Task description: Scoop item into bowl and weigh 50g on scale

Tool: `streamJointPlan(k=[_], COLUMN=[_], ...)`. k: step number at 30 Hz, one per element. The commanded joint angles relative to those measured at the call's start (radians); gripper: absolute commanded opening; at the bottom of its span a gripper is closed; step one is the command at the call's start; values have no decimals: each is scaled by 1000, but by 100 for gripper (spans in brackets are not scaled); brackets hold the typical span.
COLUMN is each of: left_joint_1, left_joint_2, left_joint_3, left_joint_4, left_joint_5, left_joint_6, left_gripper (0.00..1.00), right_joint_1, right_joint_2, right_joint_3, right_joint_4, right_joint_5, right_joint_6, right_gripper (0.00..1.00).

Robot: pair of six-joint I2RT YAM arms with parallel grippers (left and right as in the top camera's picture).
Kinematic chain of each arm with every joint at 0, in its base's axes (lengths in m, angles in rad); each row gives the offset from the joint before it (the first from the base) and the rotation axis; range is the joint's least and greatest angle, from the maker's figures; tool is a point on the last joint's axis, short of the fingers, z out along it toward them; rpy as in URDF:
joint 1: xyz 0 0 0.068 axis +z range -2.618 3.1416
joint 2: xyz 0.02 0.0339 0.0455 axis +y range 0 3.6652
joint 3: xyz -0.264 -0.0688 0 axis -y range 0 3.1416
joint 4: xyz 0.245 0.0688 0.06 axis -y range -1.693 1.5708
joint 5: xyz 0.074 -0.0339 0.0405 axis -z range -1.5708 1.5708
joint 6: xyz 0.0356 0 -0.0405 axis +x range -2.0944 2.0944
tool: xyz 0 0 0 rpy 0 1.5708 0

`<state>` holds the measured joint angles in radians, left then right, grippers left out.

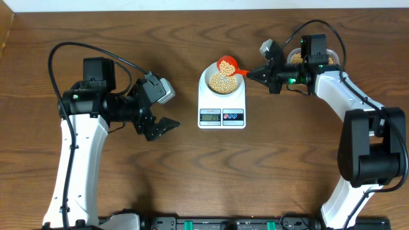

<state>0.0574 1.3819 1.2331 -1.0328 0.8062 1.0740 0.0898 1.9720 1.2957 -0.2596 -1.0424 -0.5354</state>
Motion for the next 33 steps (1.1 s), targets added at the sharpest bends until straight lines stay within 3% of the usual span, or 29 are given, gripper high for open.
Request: streamJointPlan(k=[1, 18, 29, 33], left_joint_1=[5, 5, 5, 5], left_joint_2=[-2, -2, -2, -2], left_joint_3=[16, 16, 16, 16], left_joint_4=[-5, -5, -5, -5], left_joint_5=[13, 13, 13, 13], left_joint_6=[6, 6, 6, 6], left_gripper=[98, 98, 98, 98], right_joint_1=[-4, 5, 11, 13], right_joint_2=[-34, -51, -95, -87], right_joint_3=[-2, -3, -3, -3], right_joint_4=[1, -17, -14, -29], right_joint_5=[-46, 83, 43, 134], right_joint_6=[-20, -21, -20, -21], right_gripper=[1, 1, 1, 1])
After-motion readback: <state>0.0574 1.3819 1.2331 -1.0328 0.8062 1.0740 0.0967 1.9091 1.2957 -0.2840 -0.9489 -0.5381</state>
